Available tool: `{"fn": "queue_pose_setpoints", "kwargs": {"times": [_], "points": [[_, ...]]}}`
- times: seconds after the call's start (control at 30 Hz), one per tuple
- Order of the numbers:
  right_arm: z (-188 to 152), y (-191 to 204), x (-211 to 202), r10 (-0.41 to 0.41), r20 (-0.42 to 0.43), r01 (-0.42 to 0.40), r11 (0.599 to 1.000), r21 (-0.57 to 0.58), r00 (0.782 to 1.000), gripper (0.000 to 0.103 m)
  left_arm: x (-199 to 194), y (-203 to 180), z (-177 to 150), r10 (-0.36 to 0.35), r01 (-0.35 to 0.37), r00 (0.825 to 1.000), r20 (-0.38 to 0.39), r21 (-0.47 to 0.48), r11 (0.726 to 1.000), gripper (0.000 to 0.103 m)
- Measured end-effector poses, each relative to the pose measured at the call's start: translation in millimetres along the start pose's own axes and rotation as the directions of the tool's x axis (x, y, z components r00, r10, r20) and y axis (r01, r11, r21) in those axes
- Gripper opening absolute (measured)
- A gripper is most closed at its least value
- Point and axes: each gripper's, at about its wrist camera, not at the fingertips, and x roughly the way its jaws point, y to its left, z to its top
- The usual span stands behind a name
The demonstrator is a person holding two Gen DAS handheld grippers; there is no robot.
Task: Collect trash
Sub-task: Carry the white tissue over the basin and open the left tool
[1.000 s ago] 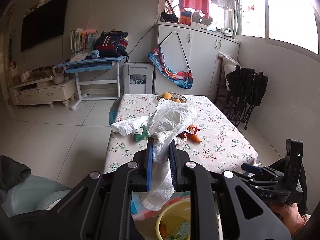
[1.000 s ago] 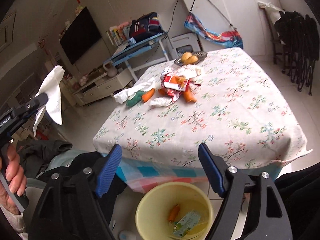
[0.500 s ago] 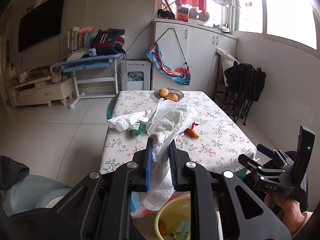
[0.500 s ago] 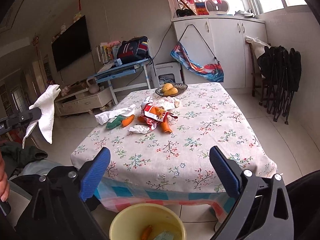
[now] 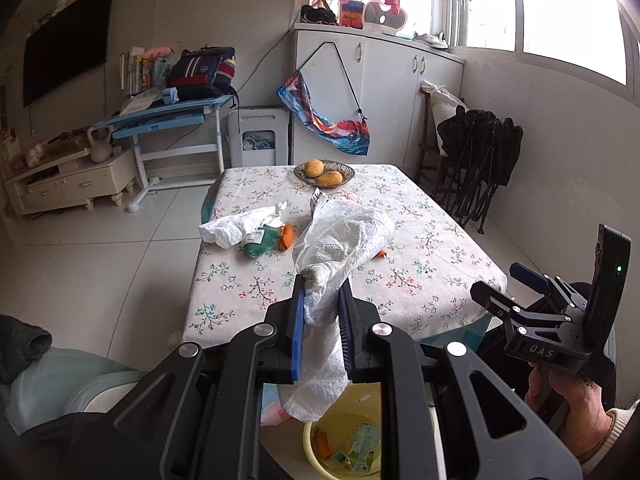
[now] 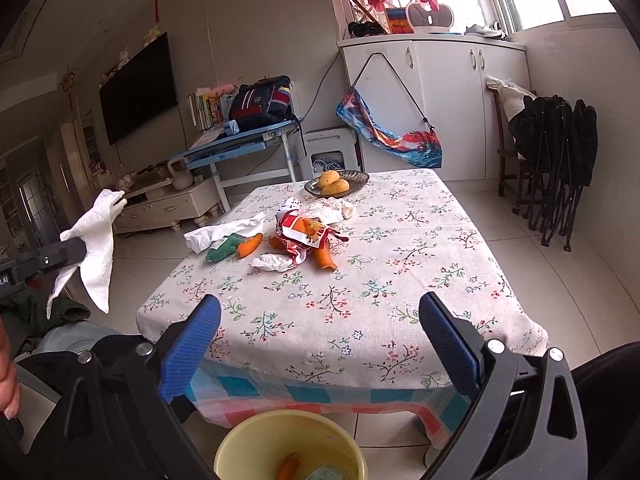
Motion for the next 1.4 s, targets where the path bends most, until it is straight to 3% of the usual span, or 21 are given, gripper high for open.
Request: {"fn": "queue_pose_setpoints", "kwargs": {"times": [0.33, 0.63, 0.73, 0.83, 1.07, 1.4], "points": [[2, -6, -2, -0.004, 0.014, 0.003, 1.0, 0.029, 1.0, 0.095, 32, -17, -35, -0.05, 0.064, 0.983, -0.177, 0.074, 0.995, 0.015], [3, -9, -2, -0.003, 0.016, 0.002, 0.999, 0.039, 1.0, 0.095, 50, -47, -66, -0.1, 0.175, 0.938, -0.332, 0.204, 0.963, 0.015], [3, -9, -2, -0.002, 0.014, 0.001, 0.999, 0.042, 1.0, 0.095, 55, -52, -73, -0.107, 0.202, 0.921, -0.374, 0.225, 0.953, 0.022], [3, -9, -2, -0.002, 0.013, 0.002, 0.999, 0.041, 1.0, 0.095, 54, -55, -75, -0.099, 0.204, 0.919, -0.383, 0.243, 0.948, 0.034], [3, -9, -1, -0.001, 0.011, 0.001, 0.999, 0.041, 1.0, 0.095, 50, -48, -69, -0.083, 0.176, 0.931, -0.356, 0.239, 0.955, 0.043], [1, -8, 0, 0.001, 0.009, -0.001, 0.999, 0.037, 1.0, 0.095, 36, -45, -54, -0.026, 0.087, 0.973, -0.231, 0.257, 0.962, 0.055]]}}
